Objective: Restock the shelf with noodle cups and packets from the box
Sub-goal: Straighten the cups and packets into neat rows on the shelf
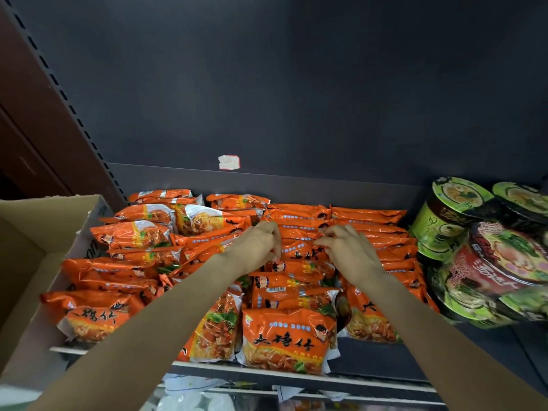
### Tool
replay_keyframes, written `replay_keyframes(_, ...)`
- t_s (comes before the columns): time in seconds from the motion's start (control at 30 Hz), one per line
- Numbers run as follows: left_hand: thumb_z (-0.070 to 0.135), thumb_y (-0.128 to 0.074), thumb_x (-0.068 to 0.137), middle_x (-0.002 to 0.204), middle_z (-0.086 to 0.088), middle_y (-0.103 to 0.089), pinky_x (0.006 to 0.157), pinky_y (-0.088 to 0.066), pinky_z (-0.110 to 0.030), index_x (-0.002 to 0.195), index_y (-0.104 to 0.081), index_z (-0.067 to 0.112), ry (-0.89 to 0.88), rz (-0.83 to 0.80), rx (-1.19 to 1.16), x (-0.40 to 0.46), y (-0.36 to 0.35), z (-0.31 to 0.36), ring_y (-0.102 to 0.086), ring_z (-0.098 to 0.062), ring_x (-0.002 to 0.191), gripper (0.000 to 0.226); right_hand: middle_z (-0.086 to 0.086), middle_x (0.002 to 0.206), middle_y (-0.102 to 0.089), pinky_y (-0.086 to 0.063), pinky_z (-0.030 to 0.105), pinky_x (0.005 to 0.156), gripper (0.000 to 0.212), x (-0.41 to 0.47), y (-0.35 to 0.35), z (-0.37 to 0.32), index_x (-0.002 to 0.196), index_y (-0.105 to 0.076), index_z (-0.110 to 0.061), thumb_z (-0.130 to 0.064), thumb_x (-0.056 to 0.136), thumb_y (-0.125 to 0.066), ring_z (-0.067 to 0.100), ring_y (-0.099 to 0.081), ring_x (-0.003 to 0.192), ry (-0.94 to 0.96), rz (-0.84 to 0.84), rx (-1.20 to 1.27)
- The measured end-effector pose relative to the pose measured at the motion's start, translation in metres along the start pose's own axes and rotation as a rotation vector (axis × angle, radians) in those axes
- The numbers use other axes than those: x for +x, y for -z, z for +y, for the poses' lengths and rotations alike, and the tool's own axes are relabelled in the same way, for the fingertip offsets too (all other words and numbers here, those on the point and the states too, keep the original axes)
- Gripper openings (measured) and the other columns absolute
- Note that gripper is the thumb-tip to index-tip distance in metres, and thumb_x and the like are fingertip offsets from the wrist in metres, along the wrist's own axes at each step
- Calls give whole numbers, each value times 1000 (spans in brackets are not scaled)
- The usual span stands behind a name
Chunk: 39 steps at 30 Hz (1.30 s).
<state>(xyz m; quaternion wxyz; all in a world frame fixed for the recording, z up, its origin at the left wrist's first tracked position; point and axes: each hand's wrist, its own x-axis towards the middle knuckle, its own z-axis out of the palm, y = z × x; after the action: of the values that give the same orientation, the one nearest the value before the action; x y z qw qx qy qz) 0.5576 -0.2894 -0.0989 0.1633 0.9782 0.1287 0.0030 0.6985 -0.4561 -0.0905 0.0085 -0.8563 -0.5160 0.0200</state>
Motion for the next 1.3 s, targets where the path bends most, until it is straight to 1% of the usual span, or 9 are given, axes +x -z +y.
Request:
replay_keyframes(0.17,10,-53,94,110,-4,-58,90,-49,-30,96,-65,12,83,98,-108,5,18,3,-58,-17,98,13,-3,140,-42,-30,40,109,35,1,3,-3,130,-53,-27,-23,98,-42,17,-30,131,-22,-3,64)
replay_keyframes(0.3,8,-50,95,93,-5,-68,71,-54,-28,97,-64,12,71,123,-188,7,13,21,-65,-15,74,15,-6,138,-40,-31,37,107,42,2,9,-10,132,-51,-27,-44,93,-48,15,-31,129,71,20,97)
replay_keyframes(0.47,19,-65,88,99,-5,-70,82,-53,-26,110,-62,10,199,86,-413,-4,12,24,-66,-16,87,24,2,125,-58,-48,33,91,34,2,8,-24,126,-57,-21,-23,92,-58,20,-57,113,27,19,170)
replay_keyframes(0.6,25,-71,82,110,-5,-66,86,-51,-30,106,-64,11,303,-70,-221,-11,0,15,-63,-21,98,29,2,113,-65,-52,32,86,21,3,7,-30,111,-65,-18,-24,92,-57,18,-64,101,8,114,215)
replay_keyframes(0.8,13,-57,92,94,-1,-72,60,-48,-19,95,-69,13,267,222,-241,-6,8,19,-57,-4,59,12,4,96,-67,-52,26,80,13,3,6,-19,101,-64,-10,-15,89,-62,12,-61,79,-79,39,345)
replay_keyframes(0.97,13,-53,94,107,-2,-70,91,-51,-35,109,-69,15,45,92,-12,8,12,33,-66,-17,96,21,2,124,-51,-52,34,88,60,-2,10,-21,135,-38,-22,-18,84,-69,20,-53,114,-31,40,277)
replay_keyframes(1.03,15,-52,95,113,-1,-68,96,-47,-36,115,-66,16,13,28,51,7,7,37,-63,-18,103,24,-2,123,-50,-47,30,91,45,-6,12,-18,129,-50,-25,-24,87,-65,16,-47,118,46,87,196)
replay_keyframes(1.13,15,-55,93,113,-5,-68,93,-50,-35,117,-64,14,58,-15,-106,-2,3,30,-64,-18,102,25,-2,116,-60,-40,29,97,19,-12,6,-14,106,-69,-19,-24,92,-57,16,-53,114,95,17,71)
replay_keyframes(1.3,24,-62,90,112,1,-65,91,-47,-29,108,-68,17,110,-102,-81,-25,17,9,-59,-15,104,20,-2,120,-60,-37,31,105,21,-15,-4,-12,110,-67,-19,-23,94,-53,14,-51,114,73,35,28)
